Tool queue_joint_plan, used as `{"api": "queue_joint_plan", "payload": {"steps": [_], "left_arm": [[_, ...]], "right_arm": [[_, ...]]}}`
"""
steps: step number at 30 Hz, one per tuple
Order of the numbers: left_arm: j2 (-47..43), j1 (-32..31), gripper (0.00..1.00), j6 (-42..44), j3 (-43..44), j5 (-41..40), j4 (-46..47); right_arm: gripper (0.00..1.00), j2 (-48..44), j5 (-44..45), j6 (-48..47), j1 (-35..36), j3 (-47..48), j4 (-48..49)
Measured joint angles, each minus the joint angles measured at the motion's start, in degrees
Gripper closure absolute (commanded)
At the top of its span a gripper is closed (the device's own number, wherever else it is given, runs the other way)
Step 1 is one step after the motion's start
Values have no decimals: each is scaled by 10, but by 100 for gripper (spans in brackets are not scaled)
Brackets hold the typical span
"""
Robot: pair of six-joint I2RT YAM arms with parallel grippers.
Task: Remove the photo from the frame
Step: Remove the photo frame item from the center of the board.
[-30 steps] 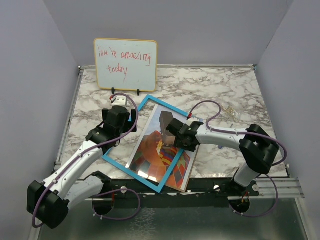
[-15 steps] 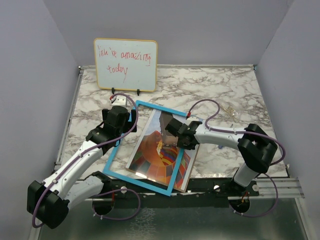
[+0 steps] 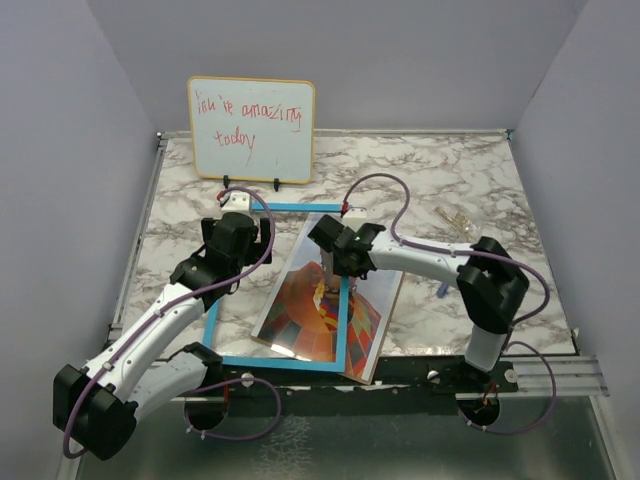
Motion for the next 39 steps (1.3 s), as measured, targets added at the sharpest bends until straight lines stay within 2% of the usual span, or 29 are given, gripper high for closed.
{"api": "queue_joint_plan", "payload": {"steps": [6,12,16,18,19,23,24,25,29,32,36,39], "left_arm": [[0,0,1,0,-1,-1,0],[0,0,1,0,-1,-3,0],[0,0,1,0,-1,-4,0],[0,0,1,0,-1,-4,0],[0,0,1,0,-1,-4,0],[0,0,1,3,-1,3,0],[0,0,1,4,-1,7,0],[0,0,1,5,-1,13,0],[0,0,1,8,-1,25,0],[0,0,1,9,-2,31,0],[0,0,1,11,-2,41,1],[3,0,1,15,-2,53,2]], "right_arm": [[91,111,-7,2,-1,105,0],[91,143,-27,19,-12,132,5],[86,152,-38,21,-14,136,10],[75,154,-38,21,-14,138,8],[63,154,-39,21,-14,140,8],[30,153,-49,0,-14,146,22],[22,150,-52,-6,-14,145,28],[20,143,-53,-12,-14,141,32],[20,58,-52,-24,-14,83,38],[21,-56,-52,-10,-14,3,44],[21,-217,-67,33,-14,-145,68],[22,-287,-90,63,-16,-243,82]]}}
